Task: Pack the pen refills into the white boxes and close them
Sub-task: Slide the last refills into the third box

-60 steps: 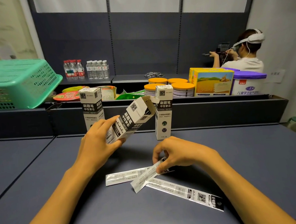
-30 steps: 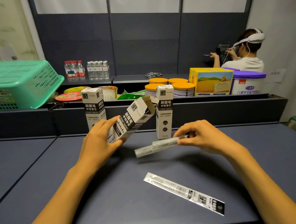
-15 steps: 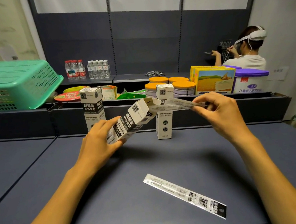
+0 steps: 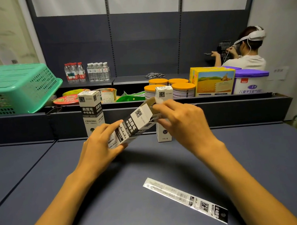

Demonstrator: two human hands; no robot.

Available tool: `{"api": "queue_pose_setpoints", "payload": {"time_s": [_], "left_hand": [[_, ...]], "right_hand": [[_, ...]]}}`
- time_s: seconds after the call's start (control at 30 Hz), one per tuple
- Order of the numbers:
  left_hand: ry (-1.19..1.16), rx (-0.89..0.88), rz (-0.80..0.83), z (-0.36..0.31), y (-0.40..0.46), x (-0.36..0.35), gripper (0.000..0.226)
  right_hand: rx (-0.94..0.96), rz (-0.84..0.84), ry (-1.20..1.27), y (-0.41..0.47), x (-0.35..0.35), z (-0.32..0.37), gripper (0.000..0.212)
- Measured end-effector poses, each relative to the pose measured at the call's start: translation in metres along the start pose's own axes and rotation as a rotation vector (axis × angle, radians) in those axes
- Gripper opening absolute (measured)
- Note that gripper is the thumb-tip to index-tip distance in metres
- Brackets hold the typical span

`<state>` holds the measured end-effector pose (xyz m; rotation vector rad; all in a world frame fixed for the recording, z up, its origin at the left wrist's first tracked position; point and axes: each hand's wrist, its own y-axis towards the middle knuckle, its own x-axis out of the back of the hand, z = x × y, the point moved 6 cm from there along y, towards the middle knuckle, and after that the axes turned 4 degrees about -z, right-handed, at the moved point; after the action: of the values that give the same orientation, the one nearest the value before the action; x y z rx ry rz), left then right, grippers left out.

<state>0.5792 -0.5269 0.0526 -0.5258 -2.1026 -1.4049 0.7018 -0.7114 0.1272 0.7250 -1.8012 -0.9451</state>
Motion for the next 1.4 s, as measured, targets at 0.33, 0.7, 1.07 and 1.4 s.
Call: {"api": "queue_pose_setpoints", "payload": {"time_s": [0.33,0.7,1.07,1.4], "left_hand": [[-0.012,0.015,-0.012,0.002,0.001,0.002,0.075],[-0.012,0.019,-0.008,0.001,0.001,0.002,0.075],[-0.009,0.000,0.012,0.000,-0.001,-0.002,0.075],[-0.020,-0.012,0.008,-0.005,0.000,-0.002,0.075]], "right_hand": [[-0.536,0.049,0.326,-0.023,-0.006,-0.054,0.035],[-0.668,-0.016,0.635,-0.029,-0.010,-0.062,0.029],[-0.609,0.075,0.855,-0.022,-0.017,-0.033,0.024],[-0.716,0.119,0.969,-0.027,-0.025,-0.033,0.014]]}}
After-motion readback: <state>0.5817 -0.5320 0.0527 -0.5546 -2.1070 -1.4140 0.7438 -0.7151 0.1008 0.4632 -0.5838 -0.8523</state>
